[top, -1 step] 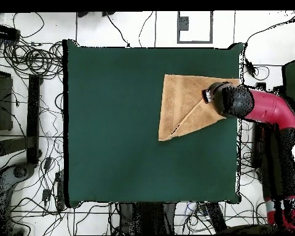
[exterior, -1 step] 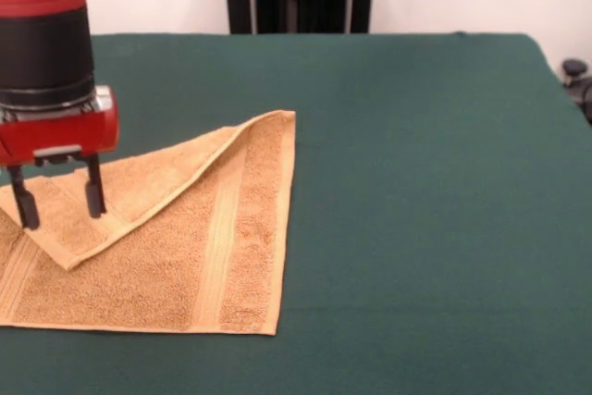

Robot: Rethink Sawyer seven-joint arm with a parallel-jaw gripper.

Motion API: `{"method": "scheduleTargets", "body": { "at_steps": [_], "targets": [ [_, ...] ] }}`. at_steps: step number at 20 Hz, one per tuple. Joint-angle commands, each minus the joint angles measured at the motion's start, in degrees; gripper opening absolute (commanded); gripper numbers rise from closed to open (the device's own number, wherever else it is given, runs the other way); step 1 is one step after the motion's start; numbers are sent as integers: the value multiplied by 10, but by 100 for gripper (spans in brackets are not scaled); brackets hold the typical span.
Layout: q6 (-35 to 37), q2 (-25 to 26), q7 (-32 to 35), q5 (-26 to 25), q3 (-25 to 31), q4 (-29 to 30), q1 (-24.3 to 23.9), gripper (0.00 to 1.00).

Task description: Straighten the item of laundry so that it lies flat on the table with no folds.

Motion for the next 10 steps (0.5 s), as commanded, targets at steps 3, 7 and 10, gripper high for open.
{"method": "scheduleTargets", "body": {
  "at_steps": [3, 7, 10],
  "targets": [
    [-3, 61, 4, -15, -6, 0, 26, 100],
    [-13, 61, 25, -34, -33, -18, 39, 100],
    [-15, 54, 27, -41, -44, -22, 45, 100]
  ]
}}
